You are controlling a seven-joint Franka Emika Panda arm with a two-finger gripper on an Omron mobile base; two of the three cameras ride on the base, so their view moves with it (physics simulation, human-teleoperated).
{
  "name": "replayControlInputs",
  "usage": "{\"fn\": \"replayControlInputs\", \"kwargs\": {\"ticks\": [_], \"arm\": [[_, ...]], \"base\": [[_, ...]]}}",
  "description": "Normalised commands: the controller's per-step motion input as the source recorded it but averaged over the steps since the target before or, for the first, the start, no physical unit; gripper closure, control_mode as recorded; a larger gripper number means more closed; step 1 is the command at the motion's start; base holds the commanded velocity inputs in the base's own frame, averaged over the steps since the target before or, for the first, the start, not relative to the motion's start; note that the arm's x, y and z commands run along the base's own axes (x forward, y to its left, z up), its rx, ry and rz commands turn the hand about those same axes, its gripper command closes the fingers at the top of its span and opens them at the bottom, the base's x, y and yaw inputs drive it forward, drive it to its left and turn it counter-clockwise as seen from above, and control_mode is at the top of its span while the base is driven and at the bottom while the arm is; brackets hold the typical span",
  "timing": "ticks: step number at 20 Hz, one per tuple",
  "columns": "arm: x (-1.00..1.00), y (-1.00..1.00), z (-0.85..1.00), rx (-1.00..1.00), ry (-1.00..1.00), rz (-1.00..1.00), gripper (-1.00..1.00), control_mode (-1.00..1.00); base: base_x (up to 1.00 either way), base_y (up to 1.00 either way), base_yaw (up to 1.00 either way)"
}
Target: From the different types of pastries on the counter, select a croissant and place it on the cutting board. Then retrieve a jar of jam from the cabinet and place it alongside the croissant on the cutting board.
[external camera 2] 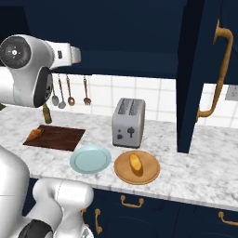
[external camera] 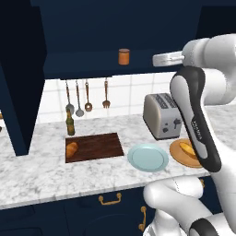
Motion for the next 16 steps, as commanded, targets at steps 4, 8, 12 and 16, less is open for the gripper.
{"fn": "replayControlInputs", "kwargs": {"ticks": [4, 8, 12, 16], "arm": [[0.40, 0.19, -0.01, -0.01, 0.02, 0.00, -1.00, -1.00], [0.60, 0.02, -0.02, 0.00, 0.00, 0.00, -1.00, -1.00], [0.39, 0.09, -0.03, 0.00, 0.00, 0.00, -1.00, -1.00], [0.31, 0.27, -0.11, 0.00, 0.00, 0.00, -1.00, -1.00]], "base": [[0.00, 0.00, 0.00], [0.00, 0.00, 0.00], [0.00, 0.00, 0.00], [0.00, 0.00, 0.00]]}}
